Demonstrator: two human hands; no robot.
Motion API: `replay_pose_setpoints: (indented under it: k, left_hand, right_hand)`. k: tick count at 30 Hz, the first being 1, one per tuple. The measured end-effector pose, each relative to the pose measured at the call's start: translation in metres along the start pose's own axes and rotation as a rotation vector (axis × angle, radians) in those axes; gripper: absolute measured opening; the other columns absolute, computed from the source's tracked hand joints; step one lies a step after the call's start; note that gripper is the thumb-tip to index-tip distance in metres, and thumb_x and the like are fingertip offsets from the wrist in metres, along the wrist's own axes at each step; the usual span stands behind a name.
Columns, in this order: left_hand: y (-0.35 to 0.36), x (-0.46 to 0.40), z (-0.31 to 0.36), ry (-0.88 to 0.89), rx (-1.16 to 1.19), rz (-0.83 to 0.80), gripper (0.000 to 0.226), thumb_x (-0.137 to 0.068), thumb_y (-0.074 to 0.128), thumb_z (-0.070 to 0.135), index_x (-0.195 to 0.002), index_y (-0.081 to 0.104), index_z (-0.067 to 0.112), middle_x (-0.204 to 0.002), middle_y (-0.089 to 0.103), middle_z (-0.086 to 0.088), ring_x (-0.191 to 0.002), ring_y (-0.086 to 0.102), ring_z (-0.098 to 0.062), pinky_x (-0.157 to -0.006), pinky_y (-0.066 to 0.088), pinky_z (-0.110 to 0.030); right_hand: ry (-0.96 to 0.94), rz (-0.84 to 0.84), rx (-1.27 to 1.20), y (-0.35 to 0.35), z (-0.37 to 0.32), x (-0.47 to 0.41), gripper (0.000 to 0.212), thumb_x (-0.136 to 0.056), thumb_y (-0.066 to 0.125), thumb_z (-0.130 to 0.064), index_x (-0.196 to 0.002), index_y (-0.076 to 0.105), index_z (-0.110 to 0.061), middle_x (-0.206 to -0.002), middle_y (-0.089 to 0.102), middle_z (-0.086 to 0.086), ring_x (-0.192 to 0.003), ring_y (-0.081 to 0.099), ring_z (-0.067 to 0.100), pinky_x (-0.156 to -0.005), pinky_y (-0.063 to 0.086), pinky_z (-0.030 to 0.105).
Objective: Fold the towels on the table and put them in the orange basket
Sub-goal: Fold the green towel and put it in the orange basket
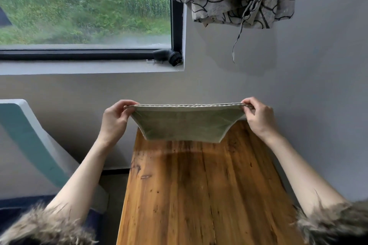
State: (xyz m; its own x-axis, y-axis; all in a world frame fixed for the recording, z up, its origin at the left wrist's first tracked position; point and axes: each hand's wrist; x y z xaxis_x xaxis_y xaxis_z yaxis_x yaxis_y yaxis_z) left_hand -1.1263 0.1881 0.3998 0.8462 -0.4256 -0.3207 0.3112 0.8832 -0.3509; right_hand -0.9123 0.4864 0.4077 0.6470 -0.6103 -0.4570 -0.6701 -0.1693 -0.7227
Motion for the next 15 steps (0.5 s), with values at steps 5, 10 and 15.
replay_pose_setpoints:
  k: [5, 10, 15]
  left_hand:
    - [0.008, 0.057, -0.044, -0.124, -0.086, -0.187, 0.028, -0.087, 0.060, 0.000, -0.081, 0.067, 0.027, -0.078, 0.070, 0.017, -0.076, 0.062, 0.006, -0.075, 0.045, -0.009]
    - [0.023, 0.123, -0.102, -0.359, -0.224, -0.365, 0.015, -0.086, 0.061, 0.003, -0.091, 0.072, 0.011, -0.088, 0.071, -0.006, -0.089, 0.065, -0.022, -0.078, 0.046, -0.027]
    - [0.025, 0.178, -0.132, -0.595, -0.223, -0.609, 0.015, -0.090, 0.058, 0.007, -0.095, 0.069, 0.015, -0.095, 0.069, -0.005, -0.094, 0.062, -0.020, -0.082, 0.049, -0.030]
  right_hand:
    - [0.133, -0.200, -0.066, 0.017, 0.023, 0.064, 0.011, -0.087, 0.059, -0.004, -0.096, 0.067, -0.005, -0.088, 0.068, 0.009, -0.076, 0.055, 0.019, -0.065, 0.031, 0.017]
    - [0.407, -0.510, -0.037, 0.053, 0.060, 0.148, 0.010, -0.089, 0.060, -0.013, -0.095, 0.067, -0.011, -0.093, 0.067, 0.005, -0.081, 0.055, 0.015, -0.070, 0.035, 0.020]
    - [0.606, -0.778, -0.087, 0.057, 0.081, 0.204, 0.007, -0.083, 0.064, -0.015, -0.078, 0.065, -0.019, -0.083, 0.067, 0.001, -0.082, 0.060, 0.018, -0.068, 0.041, 0.026]
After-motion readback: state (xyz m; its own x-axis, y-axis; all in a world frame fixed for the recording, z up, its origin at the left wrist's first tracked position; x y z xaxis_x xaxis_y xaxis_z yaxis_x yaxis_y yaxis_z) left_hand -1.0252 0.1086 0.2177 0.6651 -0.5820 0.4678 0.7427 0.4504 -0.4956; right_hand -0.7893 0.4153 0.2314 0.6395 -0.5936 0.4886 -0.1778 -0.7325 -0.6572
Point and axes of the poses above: each hand's wrist, its own x-axis away from the middle knuckle, its own y-axis out of the palm, z = x × y
